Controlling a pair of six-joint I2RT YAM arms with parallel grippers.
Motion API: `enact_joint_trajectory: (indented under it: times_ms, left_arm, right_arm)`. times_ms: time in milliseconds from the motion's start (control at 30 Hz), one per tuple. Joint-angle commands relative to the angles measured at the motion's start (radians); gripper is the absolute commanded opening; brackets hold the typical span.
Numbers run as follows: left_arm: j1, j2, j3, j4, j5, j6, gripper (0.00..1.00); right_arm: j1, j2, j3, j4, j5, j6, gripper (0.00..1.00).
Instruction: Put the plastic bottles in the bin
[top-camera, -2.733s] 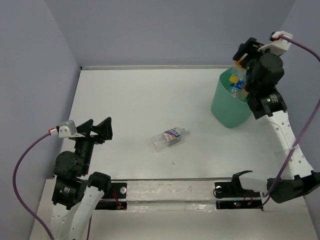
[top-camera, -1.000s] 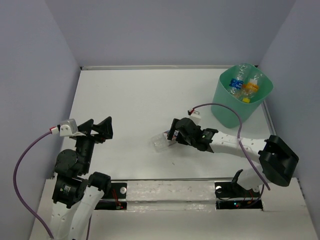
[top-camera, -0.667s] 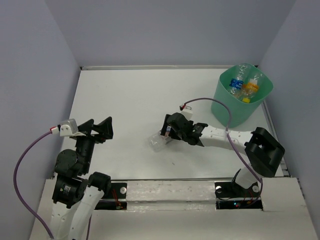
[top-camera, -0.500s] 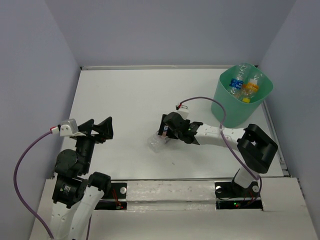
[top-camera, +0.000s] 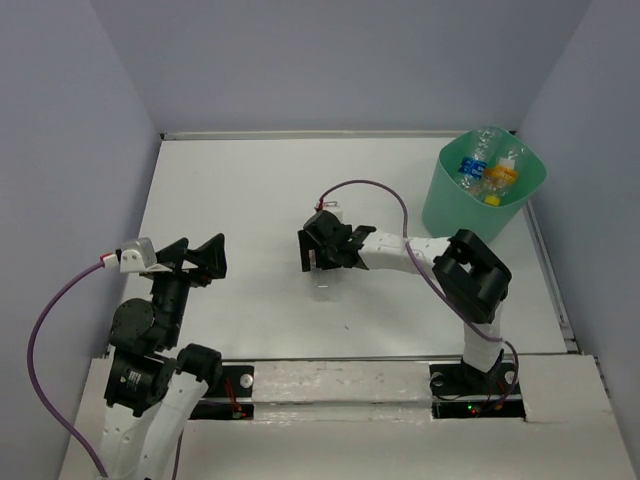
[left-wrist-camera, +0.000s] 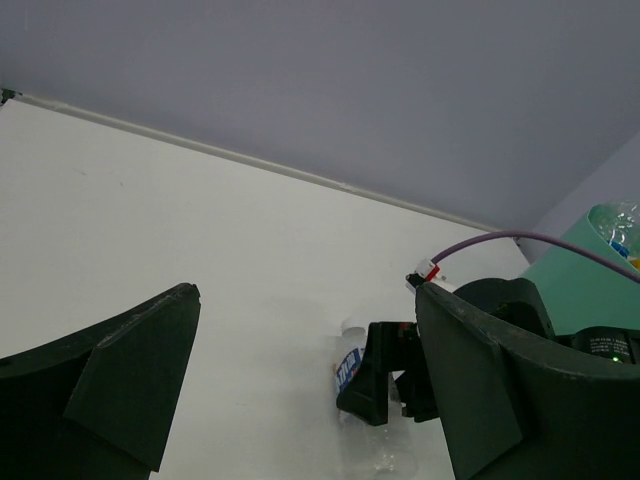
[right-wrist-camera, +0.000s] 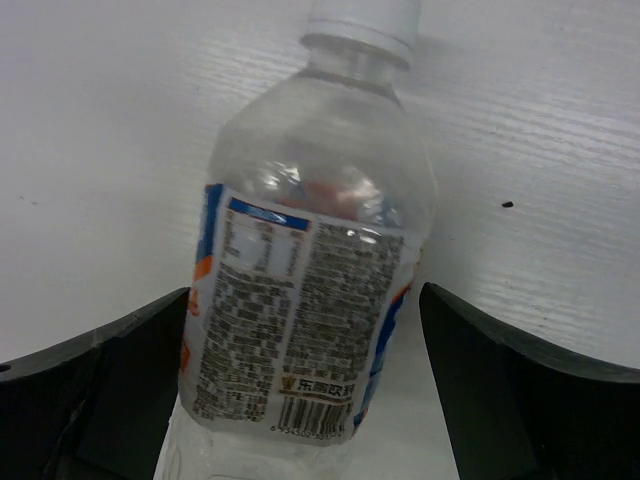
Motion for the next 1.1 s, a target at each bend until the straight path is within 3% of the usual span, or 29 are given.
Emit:
enact_joint_trajectory:
  times_ms: [0,67,167,233,367,533,633,767,900,1067]
  left_arm:
    - [0.0,-0.003,0.007,0.04,0.012,0.008,0.99]
    - [0.0,-0.003,0.007,0.04,0.013,0.006,0.99]
    - [0.0,-0.003,0.007,0.042,0.012,0.008,0.99]
    - [0.0,-0.002,0.009,0.04,0.012,0.006,0.99]
    - [0.0,0.002,0.007,0.042,0.015,0.008,0.99]
    - [0.0,0.002,0.007,0.042,0.017,0.008,0.99]
    - [-0.002,-0.003,0.006,0.042,0.02,0.009,0.99]
    - [-0.003,-0.023,0.007,0.04,0.017,0.006,0.99]
    - [-0.01,-0.034,0.007,0.039,0.014,0.006,0.99]
    - [-0.022,-0.034,0.007,0.039,0.012,0.009,0.99]
  right_arm:
    - [-0.003,-0.015,0.035,-0.08,-0.02,-0.105,0.94]
    - [-0.003,-0.015,0.05,-0.091,-0.011,-0.122,0.91]
    - [-0.003,-0.017,0.064,-0.091,0.01,-0.138,0.72]
    - [-0.003,-0.02,0.082,-0.091,0.024,-0.162,0.65]
    - [-0.003,-0.081,0.105,-0.096,0.053,-0.222,0.63]
    - [-0.013,-0.312,0.142,-0.096,0.294,-0.343,0.62]
    - [-0.114,-0.478,0.19,-0.053,0.366,-0.456,0.6]
    - [-0.417,-0.655,0.158,0.112,0.38,-0.538,0.57]
    - [-0.609,-0.678,0.141,0.202,0.389,-0.579,0.57]
    - [-0.748,-0.629,0.122,0.237,0.354,-0.613,0.58]
